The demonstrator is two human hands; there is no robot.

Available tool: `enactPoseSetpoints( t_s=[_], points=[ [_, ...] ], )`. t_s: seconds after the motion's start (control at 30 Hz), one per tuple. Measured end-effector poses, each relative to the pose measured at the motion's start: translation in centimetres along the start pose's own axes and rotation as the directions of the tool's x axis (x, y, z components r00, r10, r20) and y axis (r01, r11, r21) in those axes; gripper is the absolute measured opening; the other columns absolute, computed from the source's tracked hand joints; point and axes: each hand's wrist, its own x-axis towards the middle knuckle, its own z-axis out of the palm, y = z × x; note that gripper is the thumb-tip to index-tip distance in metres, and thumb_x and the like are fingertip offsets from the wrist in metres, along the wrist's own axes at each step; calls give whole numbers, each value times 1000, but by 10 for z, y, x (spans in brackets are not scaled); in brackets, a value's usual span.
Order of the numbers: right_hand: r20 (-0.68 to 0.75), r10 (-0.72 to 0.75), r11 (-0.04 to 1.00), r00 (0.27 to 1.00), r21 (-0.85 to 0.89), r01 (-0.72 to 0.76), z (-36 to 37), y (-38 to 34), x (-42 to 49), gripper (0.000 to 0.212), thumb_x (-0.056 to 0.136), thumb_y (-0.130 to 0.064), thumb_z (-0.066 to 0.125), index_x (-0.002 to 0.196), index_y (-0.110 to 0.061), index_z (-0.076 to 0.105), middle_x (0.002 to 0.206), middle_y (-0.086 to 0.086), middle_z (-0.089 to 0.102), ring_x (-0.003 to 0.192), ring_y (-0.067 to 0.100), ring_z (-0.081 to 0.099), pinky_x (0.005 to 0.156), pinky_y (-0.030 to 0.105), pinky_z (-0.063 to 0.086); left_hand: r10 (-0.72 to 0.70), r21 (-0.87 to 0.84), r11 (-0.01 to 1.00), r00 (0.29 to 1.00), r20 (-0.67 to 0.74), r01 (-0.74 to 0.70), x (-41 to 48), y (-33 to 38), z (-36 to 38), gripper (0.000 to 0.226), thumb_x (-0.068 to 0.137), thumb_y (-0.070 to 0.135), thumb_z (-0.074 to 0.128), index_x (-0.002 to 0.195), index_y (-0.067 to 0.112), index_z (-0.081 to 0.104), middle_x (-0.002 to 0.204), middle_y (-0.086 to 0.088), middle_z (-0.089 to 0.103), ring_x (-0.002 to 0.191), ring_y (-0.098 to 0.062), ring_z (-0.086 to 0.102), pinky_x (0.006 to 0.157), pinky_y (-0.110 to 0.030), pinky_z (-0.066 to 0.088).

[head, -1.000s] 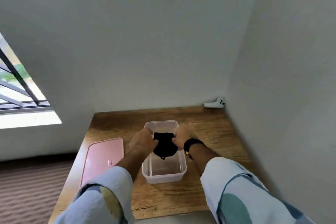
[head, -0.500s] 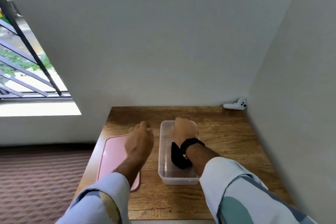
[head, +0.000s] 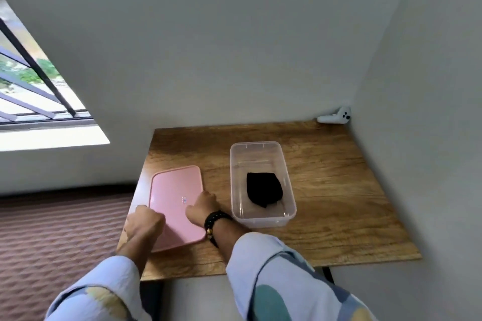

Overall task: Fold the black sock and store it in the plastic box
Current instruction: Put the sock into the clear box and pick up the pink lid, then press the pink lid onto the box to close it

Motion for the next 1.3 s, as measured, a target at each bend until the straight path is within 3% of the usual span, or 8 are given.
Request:
enactPoseSetpoints(
  t_s=[0.17,0.3,0.37,0.5,0.63,0.77,1.03,1.3],
  points=[
    [-127,-143,973,982,165,163,-20,-13,5,28,87,-17,61,105,0,72,102,17,74,94,31,70,71,31,52,-88,-484,865,990,111,132,-12,-11,-15,30,97,-1,59,123,-8,72,116,-22,73,110,-31,69,91,-36,56],
    [-290,-365,929,884,-56,365,-50,-27,4,23,91,-8,53,91,0,74,81,17,68,77,28,63,65,41,48,201,-665,740,977,72,-103,-40,-5,-42,20,94,6,68,111,1,77,90,-5,81,91,-21,71,77,-25,60],
    [-421,-399,916,815,-135,379,-77,-17,5,25,93,-12,51,95,-1,73,85,22,70,79,38,65,68,42,51,333,-698,691,940,77,-188,-46,12,-44,29,96,7,65,123,-4,73,116,-19,78,110,-33,72,96,-40,60],
    [-573,-276,960,772,-117,256,-133,19,-5,30,92,-18,45,97,-6,72,79,19,65,66,34,58,60,34,46,446,-660,708,884,140,-252,-72,66,-30,38,95,9,61,132,4,70,130,-18,73,112,-30,72,102,-44,59],
    [-614,-177,981,770,-50,186,-148,45,-10,37,90,-6,45,118,-10,69,118,23,68,102,44,63,86,46,51,475,-603,752,853,216,-266,-88,90,-8,39,98,15,61,135,8,70,131,-14,74,117,-31,72,102,-43,59],
    [-587,-72,996,806,-2,87,-151,73,-5,53,91,-9,41,141,-24,54,123,22,64,108,46,61,94,50,51,462,-567,781,854,239,-263,-90,98,8,39,99,15,62,137,10,69,134,-10,72,122,-27,69,107,-42,57],
    [-609,96,992,787,122,-27,-166,102,-3,33,93,-12,50,114,-4,73,115,23,71,103,44,65,79,40,50,443,-489,829,851,281,-270,-108,122,33,35,102,18,61,135,13,70,132,-8,73,120,-26,71,104,-43,59],
    [-534,134,986,835,159,-56,-168,104,1,25,95,-12,49,106,5,64,110,25,68,92,43,64,67,36,46,410,-416,863,878,246,-287,-118,128,33,31,100,30,57,124,18,74,123,-5,74,109,-26,73,94,-42,63]
  ],
)
